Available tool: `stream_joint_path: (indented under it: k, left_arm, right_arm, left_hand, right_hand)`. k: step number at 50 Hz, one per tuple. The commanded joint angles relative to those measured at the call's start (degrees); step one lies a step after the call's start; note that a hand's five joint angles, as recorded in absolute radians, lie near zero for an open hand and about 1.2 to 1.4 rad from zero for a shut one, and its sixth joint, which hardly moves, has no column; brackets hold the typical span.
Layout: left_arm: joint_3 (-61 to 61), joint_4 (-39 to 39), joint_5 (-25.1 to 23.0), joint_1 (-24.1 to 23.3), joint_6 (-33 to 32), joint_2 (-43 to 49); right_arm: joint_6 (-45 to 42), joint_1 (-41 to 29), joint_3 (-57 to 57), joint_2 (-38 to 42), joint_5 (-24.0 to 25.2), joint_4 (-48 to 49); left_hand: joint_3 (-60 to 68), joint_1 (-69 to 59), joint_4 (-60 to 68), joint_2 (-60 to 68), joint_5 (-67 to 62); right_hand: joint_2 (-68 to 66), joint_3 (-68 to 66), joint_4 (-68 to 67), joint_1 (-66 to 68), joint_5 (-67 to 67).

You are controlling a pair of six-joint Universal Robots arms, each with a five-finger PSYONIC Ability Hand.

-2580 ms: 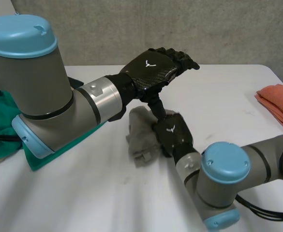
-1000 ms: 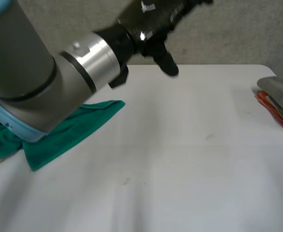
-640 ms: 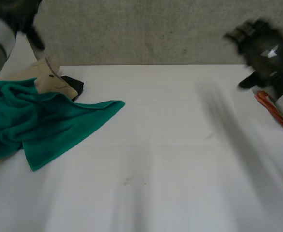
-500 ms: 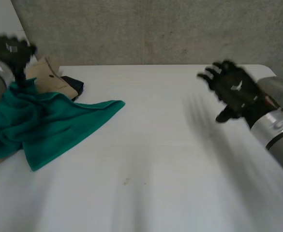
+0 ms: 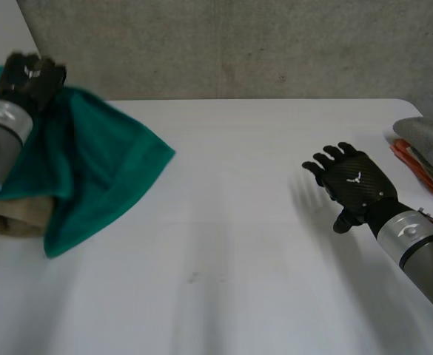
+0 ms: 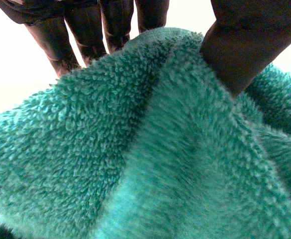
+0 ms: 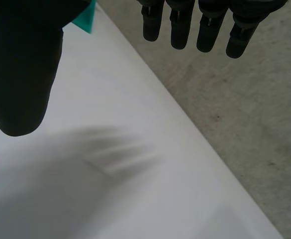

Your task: Fold the laundry.

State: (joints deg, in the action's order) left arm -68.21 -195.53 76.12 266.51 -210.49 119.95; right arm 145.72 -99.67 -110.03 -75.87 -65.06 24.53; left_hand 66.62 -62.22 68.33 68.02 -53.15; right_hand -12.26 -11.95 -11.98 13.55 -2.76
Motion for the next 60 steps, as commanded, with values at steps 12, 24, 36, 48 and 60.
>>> stream_joint_path:
  k: [12, 24, 36, 48, 60]
  left_arm:
    - [-4.9, 6.4, 1.2, -23.6, 28.6, -15.8]
    - [-5.5, 7.4, 5.6, -37.8, 28.2, 7.0]
    - [-8.6, 10.2, 15.8, -35.0, 26.3, -7.3]
    - [-8.8, 16.8, 2.6, -27.4, 25.8, -7.7]
    - [5.9, 30.0, -9.1, -22.4, 23.0, 11.0]
  right_arm:
    - [9.9, -0.2, 5.2, -7.3, -13.4, -2.5]
    - [10.4, -0.3, 4.2, -6.7, -13.3, -4.4]
    - [10.9, -0.4, 13.2, -0.3, -5.1, -16.3]
    - [22.1, -2.4, 26.4, 12.8, -2.2, -37.6]
    - [27.2, -11.5, 29.9, 21.0, -6.4, -30.6]
  left_hand:
    - [13.4, -17.8, 11.7, 12.0, -16.8]
    - [-30.1, 25.7, -31.9, -31.5, 26.7]
    - [-53.5, 49.1, -55.3, -54.9, 50.1]
    - [-52.5, 48.1, -54.3, -53.9, 49.1]
    - [-53.0, 48.6, -54.8, -54.4, 49.6]
  right_hand:
    - [2.3, 2.0, 2.0, -3.6, 2.8]
    - [2.3, 2.0, 2.0, -3.6, 2.8]
    - [2.3, 2.0, 2.0, -3.6, 2.8]
    - [2.3, 2.0, 2.0, -3.6, 2.8]
    - [-14.1, -14.4, -14.3, 12.8, -13.6]
